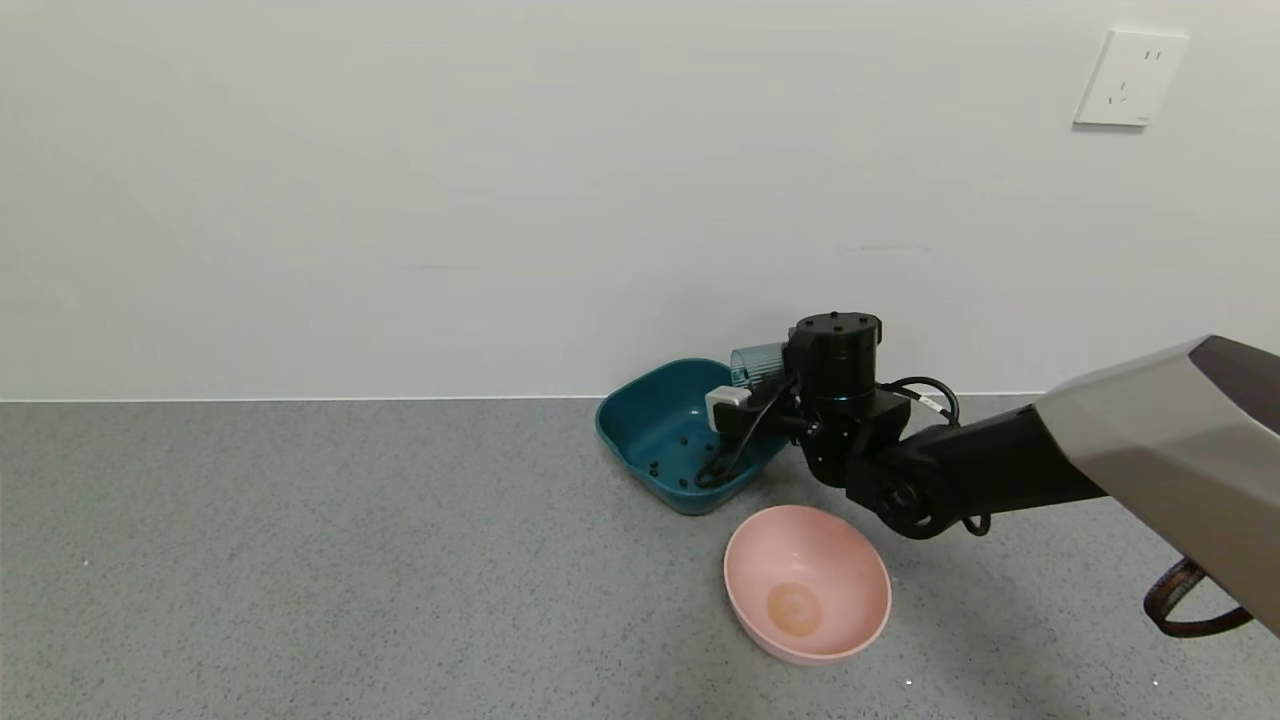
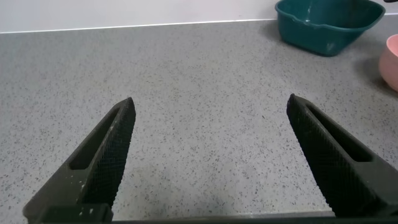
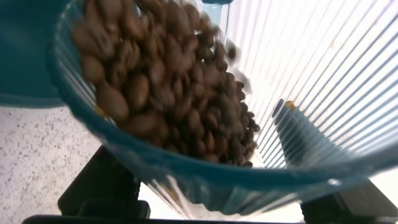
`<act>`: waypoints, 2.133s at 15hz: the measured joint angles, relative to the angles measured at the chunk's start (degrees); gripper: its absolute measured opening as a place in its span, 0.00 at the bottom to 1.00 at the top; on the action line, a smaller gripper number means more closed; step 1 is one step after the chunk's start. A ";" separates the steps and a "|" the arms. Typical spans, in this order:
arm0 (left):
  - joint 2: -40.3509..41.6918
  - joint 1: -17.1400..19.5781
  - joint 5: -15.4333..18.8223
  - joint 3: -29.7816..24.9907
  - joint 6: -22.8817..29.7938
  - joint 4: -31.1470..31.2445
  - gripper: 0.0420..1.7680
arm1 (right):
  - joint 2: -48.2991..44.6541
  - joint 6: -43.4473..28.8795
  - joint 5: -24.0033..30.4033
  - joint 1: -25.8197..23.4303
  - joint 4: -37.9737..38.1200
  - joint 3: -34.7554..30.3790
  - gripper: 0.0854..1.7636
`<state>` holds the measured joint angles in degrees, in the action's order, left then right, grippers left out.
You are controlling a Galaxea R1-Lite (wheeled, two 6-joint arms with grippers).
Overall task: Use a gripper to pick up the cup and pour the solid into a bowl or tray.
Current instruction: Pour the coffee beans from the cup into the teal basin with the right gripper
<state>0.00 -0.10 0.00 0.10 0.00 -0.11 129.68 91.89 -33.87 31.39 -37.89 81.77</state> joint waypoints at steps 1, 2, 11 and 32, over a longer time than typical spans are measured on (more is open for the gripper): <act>0.00 0.00 0.00 0.00 0.00 0.00 0.99 | 0.06 0.24 -0.44 0.06 0.02 -0.02 0.76; 0.00 0.00 0.00 0.00 0.00 0.00 0.99 | 0.09 0.39 -0.52 0.16 0.07 -0.05 0.76; 0.00 0.00 0.00 0.00 0.00 0.00 0.99 | 0.22 1.62 -0.85 0.57 0.18 -0.35 0.76; 0.00 0.00 0.00 0.00 0.00 -0.02 0.99 | 0.11 2.15 -2.07 0.52 -2.62 -1.87 0.76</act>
<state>0.00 -0.10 0.00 0.10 0.00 -0.13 129.79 94.04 -35.94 31.91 -40.51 79.91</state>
